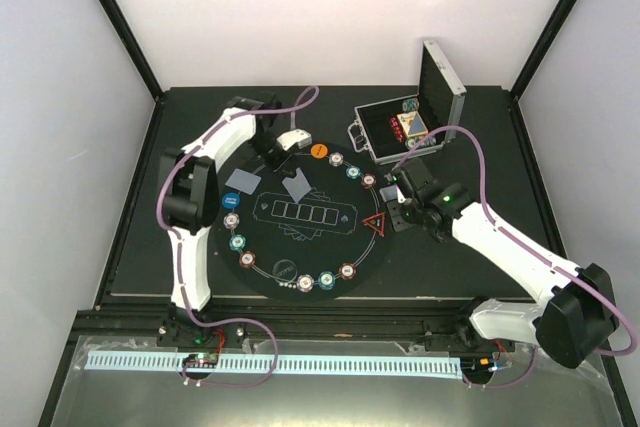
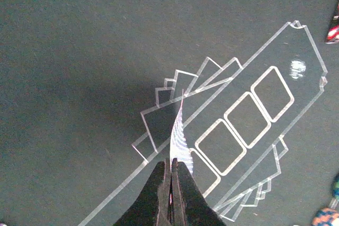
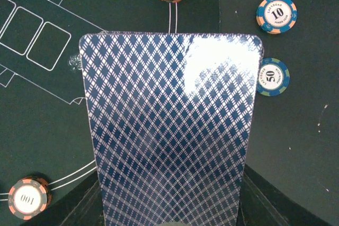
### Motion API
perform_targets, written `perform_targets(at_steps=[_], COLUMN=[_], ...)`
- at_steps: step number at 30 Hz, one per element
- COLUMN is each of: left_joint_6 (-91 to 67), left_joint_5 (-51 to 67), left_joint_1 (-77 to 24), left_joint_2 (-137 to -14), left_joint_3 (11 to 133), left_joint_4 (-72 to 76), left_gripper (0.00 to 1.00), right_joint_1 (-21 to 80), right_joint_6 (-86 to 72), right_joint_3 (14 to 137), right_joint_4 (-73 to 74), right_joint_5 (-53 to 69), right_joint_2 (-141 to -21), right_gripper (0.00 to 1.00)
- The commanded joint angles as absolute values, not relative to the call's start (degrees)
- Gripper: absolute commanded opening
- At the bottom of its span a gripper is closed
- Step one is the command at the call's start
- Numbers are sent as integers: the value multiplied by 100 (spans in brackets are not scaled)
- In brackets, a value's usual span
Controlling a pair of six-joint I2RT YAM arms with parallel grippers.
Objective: Distribute texas hold em gaming equipment
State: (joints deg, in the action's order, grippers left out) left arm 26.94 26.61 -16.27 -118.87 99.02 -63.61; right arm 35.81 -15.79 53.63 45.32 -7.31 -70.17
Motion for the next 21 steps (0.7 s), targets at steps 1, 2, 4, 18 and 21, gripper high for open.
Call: perform_targets(at_steps=[1,2,4,18,21], left_joint_6=[3253,3303,3391,4269,4396], left_joint_5=[2252,2238,2176,752,609], left_joint_1=[-1686,-1687,-1700,-1980,-1994], left_joint_2=[-12623,-12787,-13074,-13896,-13932], left_joint_3=[10901,11099,11498,12010,12006], left_joint_4=[-7074,-7103,-7124,-5824,-5580], left_gripper=[2,2,1,2,2], right_joint_1=[3476,3458,3416,3360,3353], right_joint_6=[-1592,-1593,-1591,-1607,-1591], right_joint_3=[5337,5332,5328,5379,5371], right_joint_4=[4378,4373,4356,4212,4193], right_joint_5=[-696,-682,-636,-396,-375], right_joint_2=[-6952,-6960,-6974,-7250,-7304], right_gripper=[53,53,53,53,53])
